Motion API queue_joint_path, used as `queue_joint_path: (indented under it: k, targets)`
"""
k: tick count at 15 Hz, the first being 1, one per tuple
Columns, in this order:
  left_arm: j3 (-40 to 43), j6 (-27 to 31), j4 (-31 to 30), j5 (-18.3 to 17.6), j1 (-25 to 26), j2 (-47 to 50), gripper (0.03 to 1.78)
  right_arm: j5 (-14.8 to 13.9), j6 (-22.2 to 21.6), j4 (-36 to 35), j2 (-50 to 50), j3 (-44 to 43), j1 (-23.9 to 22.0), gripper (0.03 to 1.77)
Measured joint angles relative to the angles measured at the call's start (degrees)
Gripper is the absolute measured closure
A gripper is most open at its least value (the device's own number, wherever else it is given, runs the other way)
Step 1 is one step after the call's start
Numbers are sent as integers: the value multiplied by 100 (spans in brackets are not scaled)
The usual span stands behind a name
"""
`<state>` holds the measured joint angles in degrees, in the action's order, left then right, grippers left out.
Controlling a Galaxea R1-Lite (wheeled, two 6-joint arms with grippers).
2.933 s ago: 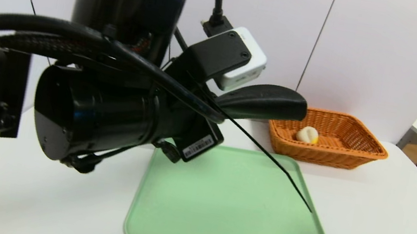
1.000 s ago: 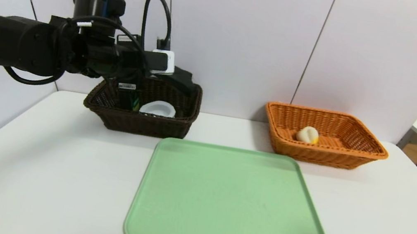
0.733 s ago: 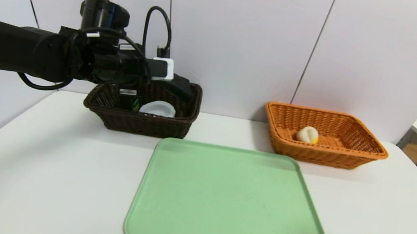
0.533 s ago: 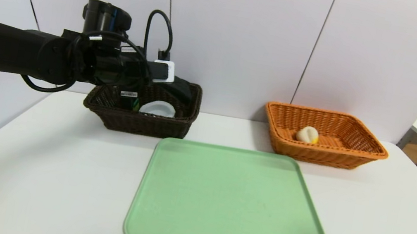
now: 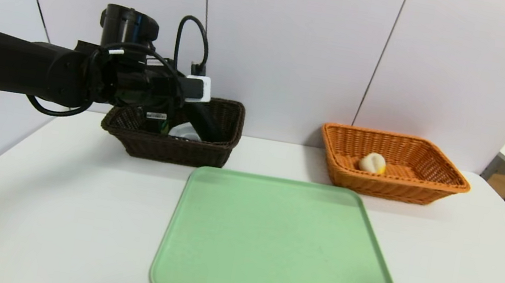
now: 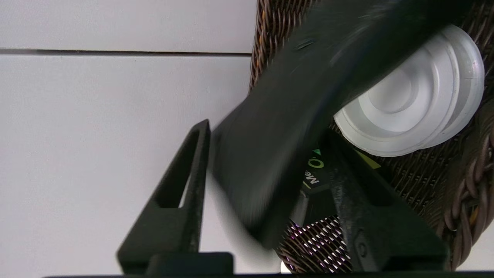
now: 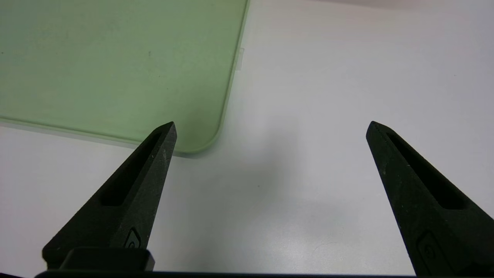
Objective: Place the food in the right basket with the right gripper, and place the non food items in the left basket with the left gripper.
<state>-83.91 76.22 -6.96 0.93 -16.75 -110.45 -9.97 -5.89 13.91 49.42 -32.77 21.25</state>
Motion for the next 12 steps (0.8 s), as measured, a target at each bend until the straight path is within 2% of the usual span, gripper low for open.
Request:
queue_joint_path:
  k: [5,8,12]
  targets:
    - [133,0,-127,0,9,57,44,0,24,4,-2,-9,0,10]
    - [179,-4,-263,-9,5,184,33,-5,22,9,-2,2,0,10]
    - [183,-255,-127,-18,-4,684,24,-9,57,-9,-2,-20,0,10]
